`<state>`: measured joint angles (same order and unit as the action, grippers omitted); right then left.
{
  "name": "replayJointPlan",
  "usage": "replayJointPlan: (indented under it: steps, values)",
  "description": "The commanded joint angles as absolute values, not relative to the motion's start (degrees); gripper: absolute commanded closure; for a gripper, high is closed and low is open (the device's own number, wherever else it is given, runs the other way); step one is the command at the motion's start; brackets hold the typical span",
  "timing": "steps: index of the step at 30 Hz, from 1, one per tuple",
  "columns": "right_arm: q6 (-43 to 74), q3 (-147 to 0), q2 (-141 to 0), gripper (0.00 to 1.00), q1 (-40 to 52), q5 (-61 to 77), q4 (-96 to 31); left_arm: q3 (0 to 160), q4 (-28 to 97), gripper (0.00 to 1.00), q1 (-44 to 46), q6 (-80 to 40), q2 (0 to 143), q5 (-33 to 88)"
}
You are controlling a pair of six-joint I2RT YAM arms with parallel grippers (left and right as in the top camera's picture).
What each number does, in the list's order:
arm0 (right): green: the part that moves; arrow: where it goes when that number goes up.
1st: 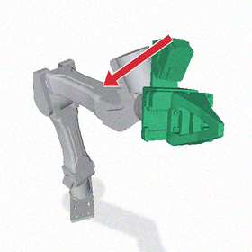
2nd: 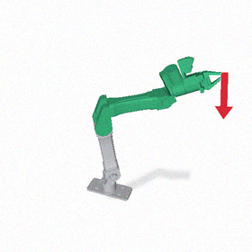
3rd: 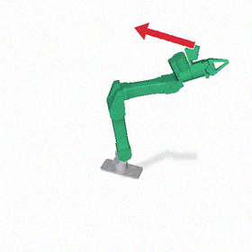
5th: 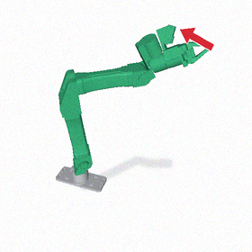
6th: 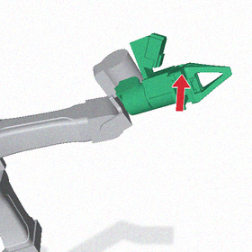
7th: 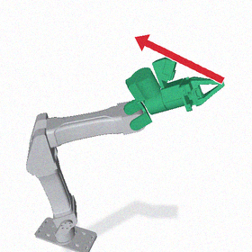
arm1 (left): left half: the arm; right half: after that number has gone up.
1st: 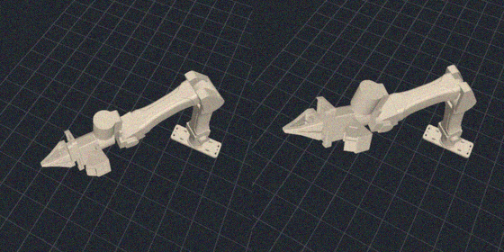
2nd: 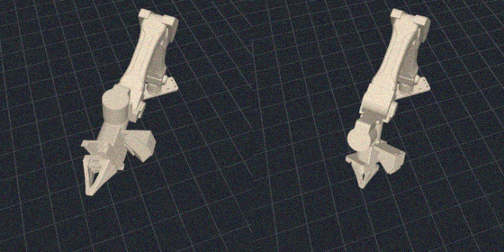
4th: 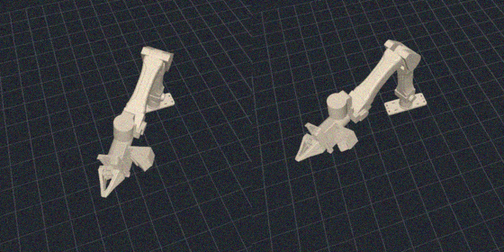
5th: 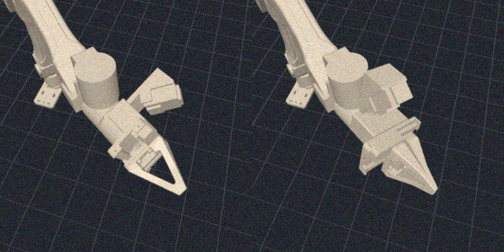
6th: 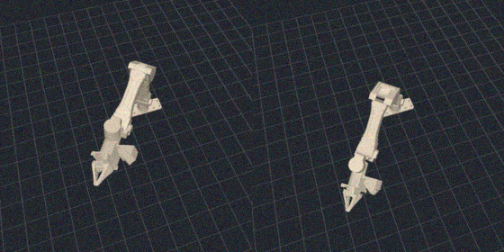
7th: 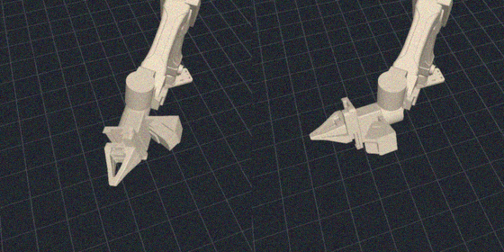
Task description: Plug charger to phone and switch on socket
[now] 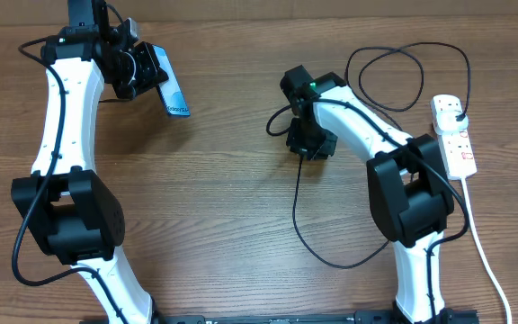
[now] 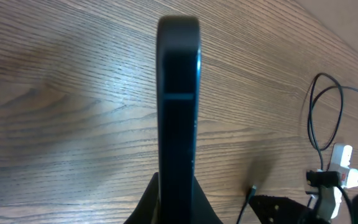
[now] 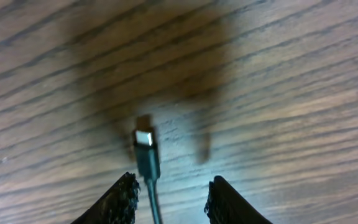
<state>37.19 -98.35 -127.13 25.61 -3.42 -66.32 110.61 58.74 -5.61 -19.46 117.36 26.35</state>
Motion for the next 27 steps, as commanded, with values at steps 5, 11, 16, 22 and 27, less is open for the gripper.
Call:
replayJointPlan:
  steps: [5,11,16,22,27]
  values:
    - [36.32,-98.52,-129.08,0.66,27.53,-4.91,-65.78,111.48,58.46,0.96,-5.23,-18.83,116.57,28.12]
    - [34.02,-98.48,-129.95,0.74,27.35,-4.82,-65.76,111.48,58.48,0.96,-5.23,-18.83,116.57,28.14]
    - [34.02,-98.45,-131.41,0.76,27.31,-4.75,-65.82,111.48,58.48,0.96,-5.23,-18.83,116.57,28.14]
    - [32.71,-98.45,-131.81,0.83,27.27,-3.57,-65.76,111.48,58.46,0.96,-5.23,-18.83,116.57,28.12]
    - [32.73,-98.45,-131.81,0.84,27.27,-3.33,-66.08,111.48,58.46,0.96,-5.23,-18.83,116.57,28.14]
